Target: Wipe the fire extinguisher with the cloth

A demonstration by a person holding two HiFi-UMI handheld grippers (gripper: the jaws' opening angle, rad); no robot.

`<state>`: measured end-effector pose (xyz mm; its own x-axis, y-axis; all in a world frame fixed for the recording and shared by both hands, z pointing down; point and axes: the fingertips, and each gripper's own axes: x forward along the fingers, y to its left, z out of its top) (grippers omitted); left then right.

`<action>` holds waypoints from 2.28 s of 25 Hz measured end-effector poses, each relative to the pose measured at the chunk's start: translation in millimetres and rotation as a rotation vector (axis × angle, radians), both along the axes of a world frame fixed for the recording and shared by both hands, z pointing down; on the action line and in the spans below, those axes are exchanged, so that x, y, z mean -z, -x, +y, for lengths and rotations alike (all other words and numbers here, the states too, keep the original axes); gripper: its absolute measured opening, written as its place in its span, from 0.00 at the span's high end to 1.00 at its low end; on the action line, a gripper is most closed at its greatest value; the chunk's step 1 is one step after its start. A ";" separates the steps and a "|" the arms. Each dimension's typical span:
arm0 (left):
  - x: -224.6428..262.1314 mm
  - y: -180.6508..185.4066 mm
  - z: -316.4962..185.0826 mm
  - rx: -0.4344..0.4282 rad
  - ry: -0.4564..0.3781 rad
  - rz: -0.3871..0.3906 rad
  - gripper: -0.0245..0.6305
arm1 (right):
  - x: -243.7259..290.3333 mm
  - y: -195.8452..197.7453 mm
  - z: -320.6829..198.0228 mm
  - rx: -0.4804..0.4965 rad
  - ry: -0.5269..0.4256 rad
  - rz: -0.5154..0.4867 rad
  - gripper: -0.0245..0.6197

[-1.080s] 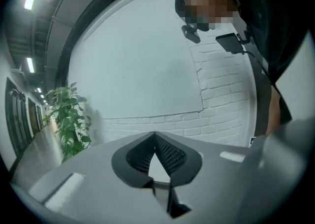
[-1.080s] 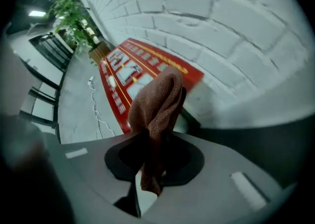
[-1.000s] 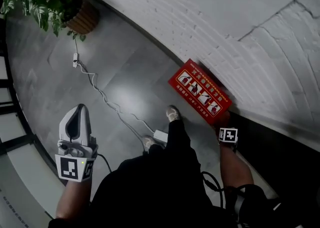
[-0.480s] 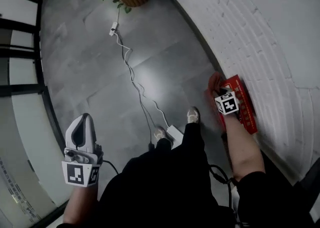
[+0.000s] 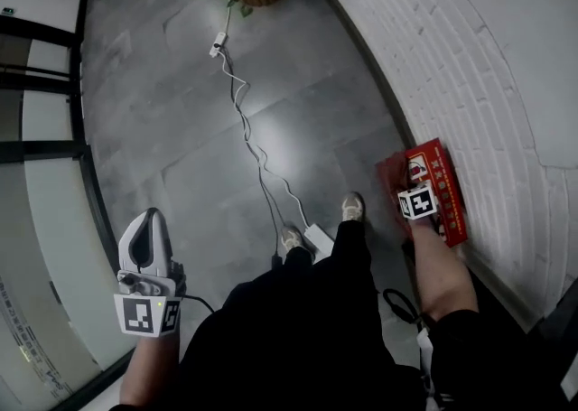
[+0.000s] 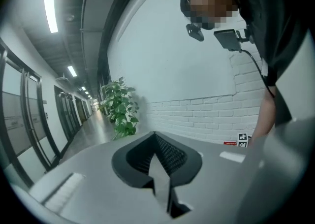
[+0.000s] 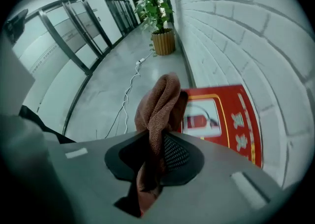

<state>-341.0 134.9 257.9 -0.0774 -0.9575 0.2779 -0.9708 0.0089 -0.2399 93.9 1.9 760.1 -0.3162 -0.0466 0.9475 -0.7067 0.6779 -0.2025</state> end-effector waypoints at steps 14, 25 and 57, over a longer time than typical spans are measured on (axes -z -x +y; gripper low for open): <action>-16.3 -112.8 -102.4 -0.424 -0.058 0.089 0.96 | 12.4 -191.6 200.8 -0.509 0.087 0.126 0.86; -10.3 -99.3 -91.2 -0.362 -0.014 0.015 0.96 | 21.8 -149.8 31.0 -0.554 -0.188 -0.067 0.82; -2.7 -310.2 -174.9 -0.898 -0.220 0.283 0.96 | 393.2 -179.8 53.3 -0.681 -1.122 -0.246 0.96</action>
<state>-30.8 -40.0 260.5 0.7512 -0.6598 -0.0188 -0.6590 -0.7481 -0.0777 273.7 55.2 366.9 -0.0747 -0.9738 0.2148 -0.9943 0.0893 0.0590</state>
